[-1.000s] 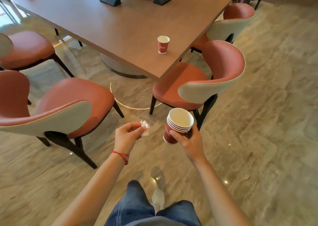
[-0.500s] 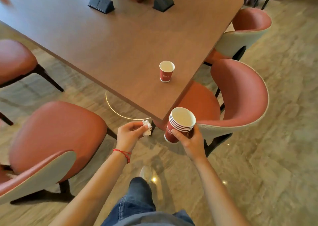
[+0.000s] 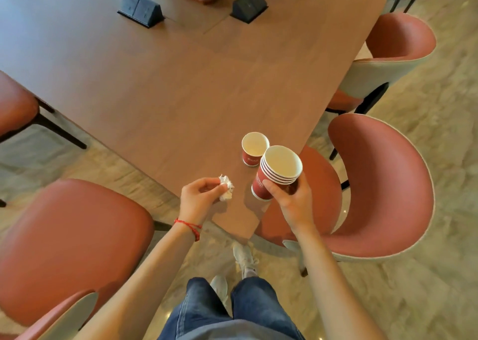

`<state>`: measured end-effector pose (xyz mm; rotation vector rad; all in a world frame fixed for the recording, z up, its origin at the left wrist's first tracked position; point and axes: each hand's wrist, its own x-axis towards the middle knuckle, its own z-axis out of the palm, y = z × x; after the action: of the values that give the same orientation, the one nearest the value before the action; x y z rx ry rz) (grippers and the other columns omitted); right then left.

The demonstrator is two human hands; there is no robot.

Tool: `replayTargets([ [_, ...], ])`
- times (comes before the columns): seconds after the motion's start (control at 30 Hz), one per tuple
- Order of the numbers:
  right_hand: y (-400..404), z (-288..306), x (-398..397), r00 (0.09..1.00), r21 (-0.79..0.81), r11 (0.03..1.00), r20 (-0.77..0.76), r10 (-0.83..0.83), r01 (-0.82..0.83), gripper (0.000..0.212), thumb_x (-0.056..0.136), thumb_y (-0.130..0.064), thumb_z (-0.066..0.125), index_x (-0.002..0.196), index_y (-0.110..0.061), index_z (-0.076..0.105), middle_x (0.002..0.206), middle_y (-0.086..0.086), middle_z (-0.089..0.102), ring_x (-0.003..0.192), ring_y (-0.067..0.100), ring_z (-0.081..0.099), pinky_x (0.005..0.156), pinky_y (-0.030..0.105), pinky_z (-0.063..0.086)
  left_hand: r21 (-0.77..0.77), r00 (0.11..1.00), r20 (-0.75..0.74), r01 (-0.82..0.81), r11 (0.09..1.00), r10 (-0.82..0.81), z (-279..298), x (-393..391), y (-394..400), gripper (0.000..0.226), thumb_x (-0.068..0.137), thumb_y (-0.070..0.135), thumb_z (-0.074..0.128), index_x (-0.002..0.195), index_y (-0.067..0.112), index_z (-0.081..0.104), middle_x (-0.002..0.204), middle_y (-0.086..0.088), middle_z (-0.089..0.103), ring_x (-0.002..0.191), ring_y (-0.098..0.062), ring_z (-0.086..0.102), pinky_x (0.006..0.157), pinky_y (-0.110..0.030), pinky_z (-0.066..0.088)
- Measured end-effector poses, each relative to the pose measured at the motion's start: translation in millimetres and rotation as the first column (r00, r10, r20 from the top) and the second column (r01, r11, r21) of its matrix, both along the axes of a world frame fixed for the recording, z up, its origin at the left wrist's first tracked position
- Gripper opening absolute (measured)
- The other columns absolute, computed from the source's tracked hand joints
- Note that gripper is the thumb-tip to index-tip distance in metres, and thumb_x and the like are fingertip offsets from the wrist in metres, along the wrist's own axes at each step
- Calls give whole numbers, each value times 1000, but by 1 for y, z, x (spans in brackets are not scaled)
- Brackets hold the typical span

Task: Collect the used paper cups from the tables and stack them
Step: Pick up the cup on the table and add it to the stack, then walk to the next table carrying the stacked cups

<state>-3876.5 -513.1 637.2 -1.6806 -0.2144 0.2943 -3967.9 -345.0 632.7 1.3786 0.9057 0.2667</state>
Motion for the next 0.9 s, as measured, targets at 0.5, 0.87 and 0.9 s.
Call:
replayTargets([
  [0.5,63,-23,123,986,-51,986,-65,156,-160,62,61,-24,85,113,-34,52,108,-16,63,102,-2,60,84,18,48,-32,986,-52,-162,986,160,-9,73,28,10,74,5,74,75,14,70,69,-1,67,60,-4,63,61,-18,55],
  [0.87,69,-60,127,974,-171,959,-44,223,-228,57,56,-44,81,102,-50,48,101,-27,61,97,-12,56,75,4,41,-49,965,-110,-243,969,237,-17,79,33,6,77,5,71,81,10,69,71,-1,67,60,-2,62,58,-13,53],
  [0.9,68,-64,127,974,-172,958,-45,223,-227,58,56,-43,81,103,-49,48,102,-25,61,97,-11,56,75,4,41,-50,964,-111,-248,967,241,-17,79,32,7,77,6,71,79,12,69,72,-1,67,61,-2,63,59,-13,53],
])
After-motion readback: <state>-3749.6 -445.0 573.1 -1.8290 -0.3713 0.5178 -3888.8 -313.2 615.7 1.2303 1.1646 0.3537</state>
